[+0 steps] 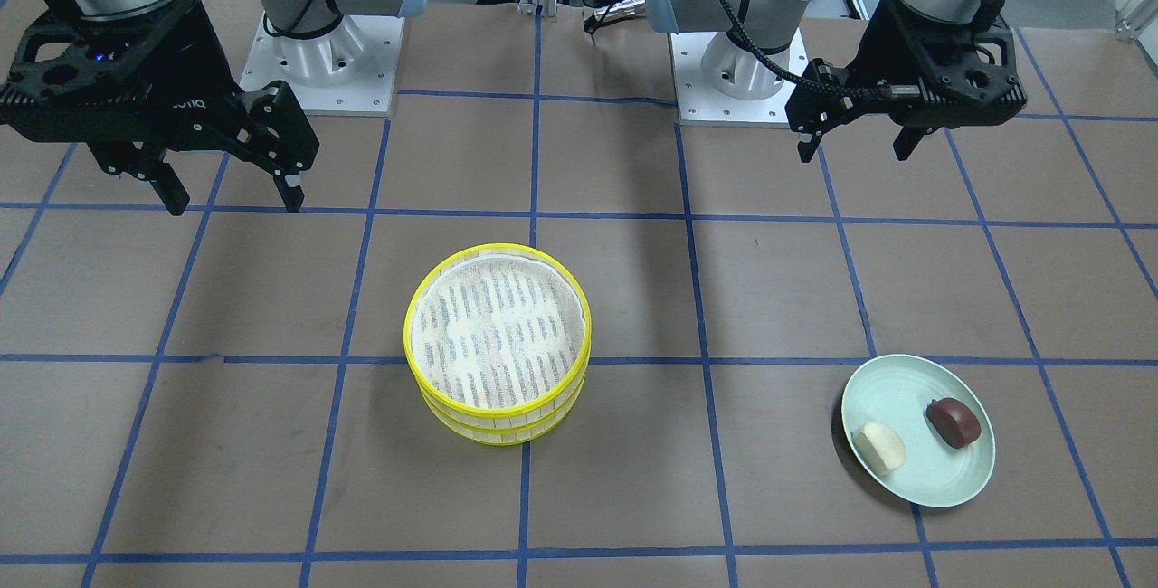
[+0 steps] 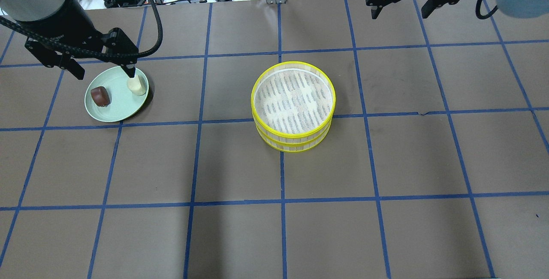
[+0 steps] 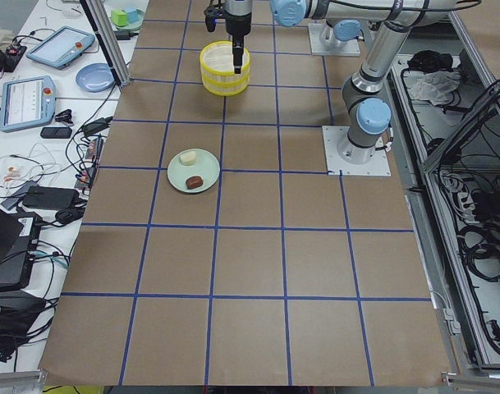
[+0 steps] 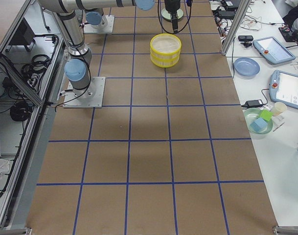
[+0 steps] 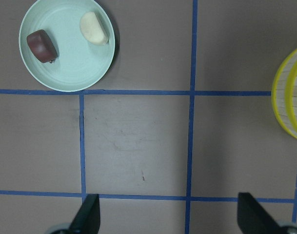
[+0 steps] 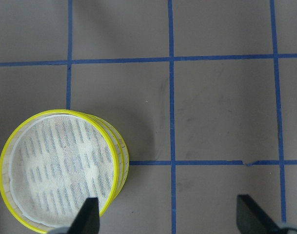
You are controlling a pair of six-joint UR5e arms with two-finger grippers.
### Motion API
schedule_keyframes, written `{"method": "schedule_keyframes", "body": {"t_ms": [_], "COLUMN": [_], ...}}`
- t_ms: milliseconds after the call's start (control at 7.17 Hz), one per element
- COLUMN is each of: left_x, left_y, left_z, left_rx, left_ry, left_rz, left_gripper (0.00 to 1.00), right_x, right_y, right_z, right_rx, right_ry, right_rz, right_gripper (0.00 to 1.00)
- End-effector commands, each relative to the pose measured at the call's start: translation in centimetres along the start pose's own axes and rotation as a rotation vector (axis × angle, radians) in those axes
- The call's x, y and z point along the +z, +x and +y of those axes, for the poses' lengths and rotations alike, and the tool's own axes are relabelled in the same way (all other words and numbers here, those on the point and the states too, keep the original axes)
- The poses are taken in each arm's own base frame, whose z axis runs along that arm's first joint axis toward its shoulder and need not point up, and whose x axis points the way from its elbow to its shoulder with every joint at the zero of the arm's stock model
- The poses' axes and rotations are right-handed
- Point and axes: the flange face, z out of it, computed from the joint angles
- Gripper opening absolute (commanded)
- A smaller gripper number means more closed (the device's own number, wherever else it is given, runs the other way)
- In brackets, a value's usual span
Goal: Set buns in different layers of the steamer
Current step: 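Reach the right gripper to the top tier rim while the left moves over the plate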
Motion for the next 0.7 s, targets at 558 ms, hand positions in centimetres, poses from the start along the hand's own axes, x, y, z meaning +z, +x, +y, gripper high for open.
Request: {"method": "schedule_keyframes", "body": {"t_ms": [558], "left_x": [0.6], "left_y": [-2.8], "left_z": [-0.7], "left_rx": [0.014], "left_ry": [-0.012], "left_rz": [0.008], "left_gripper": [1.00], "right_x": [17.7], "right_y": [-5.9], "right_z": [2.1], "right_rx": [0.013], "right_ry": [-0.199], "right_rz": [0.021], "right_gripper": [0.97]}}
